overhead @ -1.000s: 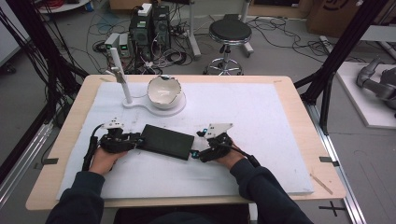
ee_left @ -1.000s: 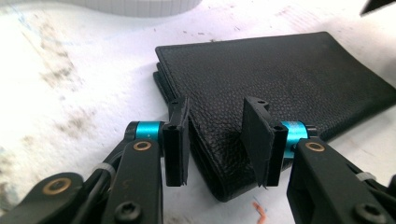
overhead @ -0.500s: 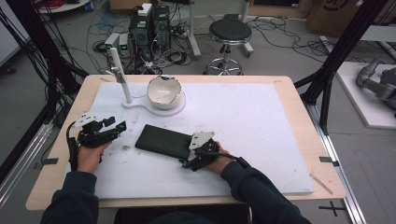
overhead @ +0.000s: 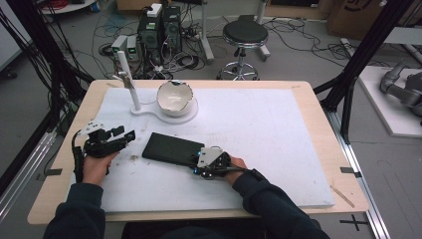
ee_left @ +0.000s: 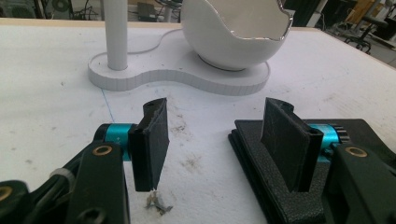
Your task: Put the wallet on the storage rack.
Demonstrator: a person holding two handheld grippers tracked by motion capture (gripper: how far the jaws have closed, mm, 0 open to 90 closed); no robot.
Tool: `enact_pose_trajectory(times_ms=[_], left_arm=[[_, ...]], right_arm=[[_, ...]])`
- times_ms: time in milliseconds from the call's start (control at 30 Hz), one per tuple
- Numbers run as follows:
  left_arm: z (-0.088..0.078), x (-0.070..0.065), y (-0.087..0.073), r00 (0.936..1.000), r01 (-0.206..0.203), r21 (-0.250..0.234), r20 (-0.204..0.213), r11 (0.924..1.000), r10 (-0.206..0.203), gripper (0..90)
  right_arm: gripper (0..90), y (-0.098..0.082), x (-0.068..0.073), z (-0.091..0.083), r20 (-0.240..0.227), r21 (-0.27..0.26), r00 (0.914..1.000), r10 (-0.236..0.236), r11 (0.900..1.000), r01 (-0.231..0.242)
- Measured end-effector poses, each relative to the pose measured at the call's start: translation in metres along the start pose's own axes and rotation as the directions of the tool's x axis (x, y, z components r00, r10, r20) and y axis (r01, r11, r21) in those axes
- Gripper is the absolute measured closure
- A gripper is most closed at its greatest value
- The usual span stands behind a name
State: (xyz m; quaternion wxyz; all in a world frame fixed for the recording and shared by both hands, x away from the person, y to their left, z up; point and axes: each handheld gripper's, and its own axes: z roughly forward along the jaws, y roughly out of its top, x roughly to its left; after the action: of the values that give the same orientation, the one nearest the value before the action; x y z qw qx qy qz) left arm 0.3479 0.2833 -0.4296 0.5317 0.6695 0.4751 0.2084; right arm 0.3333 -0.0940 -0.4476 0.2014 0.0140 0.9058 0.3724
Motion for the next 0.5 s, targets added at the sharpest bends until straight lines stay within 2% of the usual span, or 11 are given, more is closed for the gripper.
enact_pose_trajectory(times_ms=[67, 200, 233, 267, 333, 367, 400, 433, 500], left_arm=[[0.0, 0.0, 0.0, 1.0, 0.001, -0.001, -0.002, 1.0, -0.001, 41.3], [-0.001, 0.002, 0.0, 0.9999, 0.01, -0.009, -0.006, 0.9999, -0.01, 41.3], [-0.002, 0.002, 0.0, 0.9999, 0.012, -0.012, -0.007, 0.9999, -0.012, 41.3], [-0.002, 0.003, 0.0, 0.9999, 0.011, -0.012, -0.007, 0.9999, -0.011, 41.3], [-0.003, 0.003, 0.0, 0.9998, 0.015, -0.02, -0.009, 0.9997, -0.016, 41.3], [-0.004, 0.004, 0.0, 0.9999, 0.011, -0.02, -0.01, 0.9997, -0.011, 41.4], [-0.004, 0.004, 0.0, 0.9998, 0.016, -0.024, -0.011, 0.9996, -0.016, 41.8], [-0.005, 0.005, 0.0, 0.9998, 0.016, -0.03, -0.013, 0.9994, -0.017, 41.8], [-0.007, 0.006, 0.0, 0.9996, 0.026, -0.044, -0.014, 0.9987, -0.027, 42.2]], right_arm=[[72.0, 0.002, 0.001, -0.001, 0.02, 0.005, 0.9997, -0.011, 1.0, 0.011], [77.3, 0.004, -0.002, -0.005, 0.03, -0.012, 0.9995, 0.014, 1.0, -0.013], [78.1, 0.006, -0.007, -0.01, 0.03, -0.037, 0.9981, 0.055, 0.998, -0.054], [78.1, 0.006, -0.007, -0.01, 0.03, -0.037, 0.9981, 0.055, 0.998, -0.054], [78.8, 0.007, -0.011, -0.013, 0.028, -0.058, 0.9951, 0.094, 0.994, -0.093], [79.3, 0.008, -0.018, -0.017, 0.017, -0.083, 0.9892, 0.146, 0.986, -0.144], [79.5, 0.009, -0.021, -0.019, 0.015, -0.091, 0.9841, 0.177, 0.98, -0.175], [79.5, 0.009, -0.021, -0.019, 0.015, -0.091, 0.9841, 0.177, 0.98, -0.175], [79.8, 0.012, -0.029, -0.024, 0.002, -0.098, 0.9648, 0.263, 0.96, -0.261]])
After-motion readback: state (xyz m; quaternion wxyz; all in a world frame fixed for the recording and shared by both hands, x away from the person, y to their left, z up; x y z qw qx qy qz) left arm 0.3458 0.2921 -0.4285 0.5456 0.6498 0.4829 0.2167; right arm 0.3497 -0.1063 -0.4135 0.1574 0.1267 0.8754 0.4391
